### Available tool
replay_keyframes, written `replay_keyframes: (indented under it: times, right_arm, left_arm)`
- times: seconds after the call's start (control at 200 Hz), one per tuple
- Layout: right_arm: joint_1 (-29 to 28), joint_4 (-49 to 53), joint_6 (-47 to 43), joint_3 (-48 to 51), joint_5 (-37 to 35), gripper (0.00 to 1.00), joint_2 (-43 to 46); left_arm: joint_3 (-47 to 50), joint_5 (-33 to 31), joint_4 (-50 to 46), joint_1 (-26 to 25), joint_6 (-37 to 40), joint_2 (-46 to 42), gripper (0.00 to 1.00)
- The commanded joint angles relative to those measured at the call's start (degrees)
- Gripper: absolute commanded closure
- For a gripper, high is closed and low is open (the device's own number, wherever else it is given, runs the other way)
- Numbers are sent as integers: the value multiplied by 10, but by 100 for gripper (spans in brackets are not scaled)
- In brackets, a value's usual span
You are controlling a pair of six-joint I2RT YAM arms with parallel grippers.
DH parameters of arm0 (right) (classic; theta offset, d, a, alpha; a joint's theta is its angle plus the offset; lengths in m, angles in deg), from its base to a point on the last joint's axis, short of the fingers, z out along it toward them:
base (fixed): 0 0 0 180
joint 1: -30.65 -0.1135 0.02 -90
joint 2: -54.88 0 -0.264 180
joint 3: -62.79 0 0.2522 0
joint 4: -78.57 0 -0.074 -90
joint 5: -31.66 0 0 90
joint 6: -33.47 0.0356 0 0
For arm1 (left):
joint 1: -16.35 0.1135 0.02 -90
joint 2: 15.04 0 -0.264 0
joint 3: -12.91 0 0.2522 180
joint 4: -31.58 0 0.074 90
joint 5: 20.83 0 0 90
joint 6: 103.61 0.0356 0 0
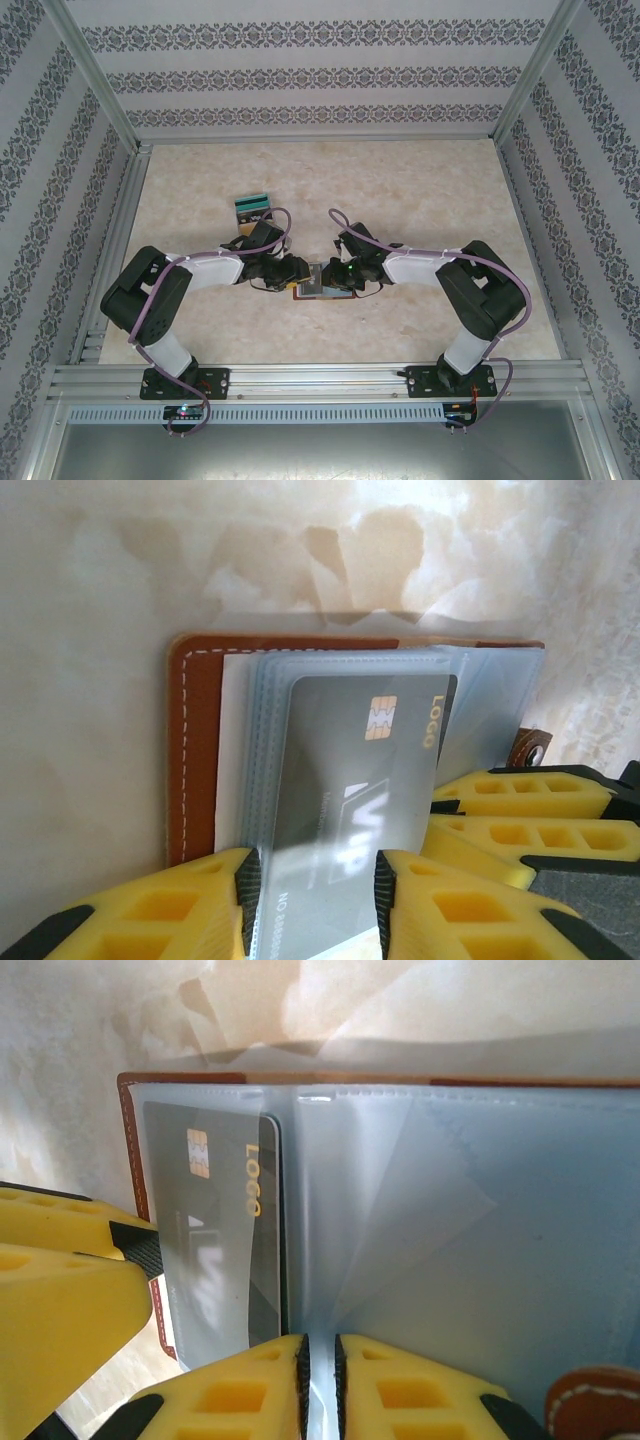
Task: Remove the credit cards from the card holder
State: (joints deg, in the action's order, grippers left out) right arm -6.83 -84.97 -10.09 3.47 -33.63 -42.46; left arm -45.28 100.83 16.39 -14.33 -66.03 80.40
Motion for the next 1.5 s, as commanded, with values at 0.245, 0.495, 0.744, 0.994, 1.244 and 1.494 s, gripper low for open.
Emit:
replay_keyframes:
  times: [0.245,0.495,0.744,0.994,1.244,1.494]
  right_arm:
    - [20,-38,16,20,25,81,19]
    - [19,-46,19,15,35,81,3]
    - [19,-55,18,14,48,82,-14]
    - [21,-59,19,19,51,93,-12]
    - [39,-58,19,45,44,100,15]
    - [53,-50,13,57,44,100,35]
  left_arm:
    - [-16,-8,-39,-7,22,20,63]
    - [-18,-8,-43,-7,24,20,62]
    - [-21,-5,-44,-7,25,22,63]
    - [-23,-6,-48,-7,25,24,63]
    - [-23,-26,-76,-7,29,25,70]
    - [-23,-34,-89,-6,29,33,74]
